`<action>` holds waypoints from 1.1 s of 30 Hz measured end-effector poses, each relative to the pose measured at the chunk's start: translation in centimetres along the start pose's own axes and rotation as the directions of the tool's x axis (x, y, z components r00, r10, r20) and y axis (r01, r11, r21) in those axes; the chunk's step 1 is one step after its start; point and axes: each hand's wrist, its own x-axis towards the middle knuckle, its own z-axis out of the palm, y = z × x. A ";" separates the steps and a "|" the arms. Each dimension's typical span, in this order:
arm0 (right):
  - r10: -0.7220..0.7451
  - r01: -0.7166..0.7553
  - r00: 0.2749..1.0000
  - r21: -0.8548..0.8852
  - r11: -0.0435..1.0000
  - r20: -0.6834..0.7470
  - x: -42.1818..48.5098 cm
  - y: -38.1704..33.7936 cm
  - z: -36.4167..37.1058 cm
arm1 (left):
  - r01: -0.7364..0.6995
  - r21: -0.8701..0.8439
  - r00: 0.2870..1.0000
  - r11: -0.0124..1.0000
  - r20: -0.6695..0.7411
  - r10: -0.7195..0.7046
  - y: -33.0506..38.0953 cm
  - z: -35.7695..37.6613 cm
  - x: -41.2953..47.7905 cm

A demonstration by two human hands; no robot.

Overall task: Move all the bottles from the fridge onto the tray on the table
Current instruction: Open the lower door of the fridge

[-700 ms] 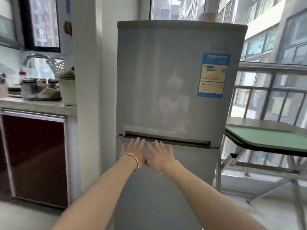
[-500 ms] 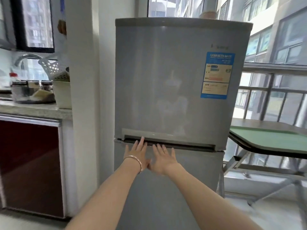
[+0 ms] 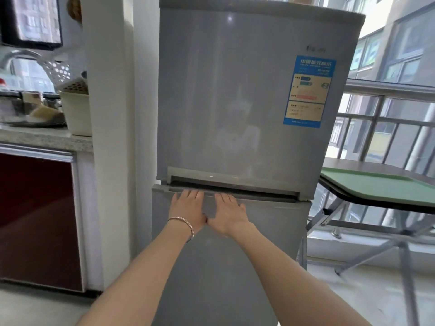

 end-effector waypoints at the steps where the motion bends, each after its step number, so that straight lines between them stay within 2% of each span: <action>1: -0.004 0.003 0.999 -0.005 1.000 -0.033 -0.5 -0.1 -0.4 | -0.039 0.049 0.999 0.998 -0.030 0.041 -0.1 -0.8 -0.3; 4: -0.005 0.000 0.992 -0.042 0.999 -0.123 -2.1 -0.4 -2.0 | -0.117 0.072 0.993 0.990 -0.011 0.118 -0.4 -3.8 -0.7; 9: 0.118 -0.135 0.973 -0.072 0.988 -0.199 -4.6 -0.2 -4.7 | -0.148 -0.166 0.979 0.975 0.112 0.167 0.4 -6.4 -0.6; 12: 0.297 -0.291 0.943 0.063 0.955 -0.152 -5.9 1.2 -5.6 | -0.223 -0.208 0.950 0.952 0.171 0.260 2.5 -6.4 -0.3; 13: 0.331 -0.326 0.934 0.054 0.944 -0.135 -6.5 2.0 -5.9 | -0.253 -0.223 0.937 0.941 0.184 0.296 3.5 -6.1 -0.1; 19: 0.417 -0.422 0.906 -0.178 0.889 -0.069 -9.8 5.4 -7.4 | -0.428 -0.305 0.841 0.851 0.210 0.498 11.1 -4.2 0.7; 23: 0.545 -0.517 0.838 -0.314 0.796 0.001 -11.9 8.0 -7.9 | -0.509 -0.383 0.769 0.771 0.200 0.607 16.8 -3.5 0.6; 27: 0.553 -0.488 0.832 -0.408 0.772 0.051 -14.5 10.7 -8.6 | -0.558 -0.363 0.732 0.746 0.208 0.649 21.0 -2.7 0.3; 31: 0.550 -0.500 0.833 -0.337 0.798 0.067 -17.6 14.6 -8.5 | -0.598 -0.323 0.733 0.734 0.150 0.663 25.0 -2.3 -0.7; 33: 0.563 -0.532 0.825 -0.279 0.799 0.038 -18.8 16.5 -8.1 | -0.608 -0.281 0.724 0.742 0.187 0.664 26.5 -2.2 -1.2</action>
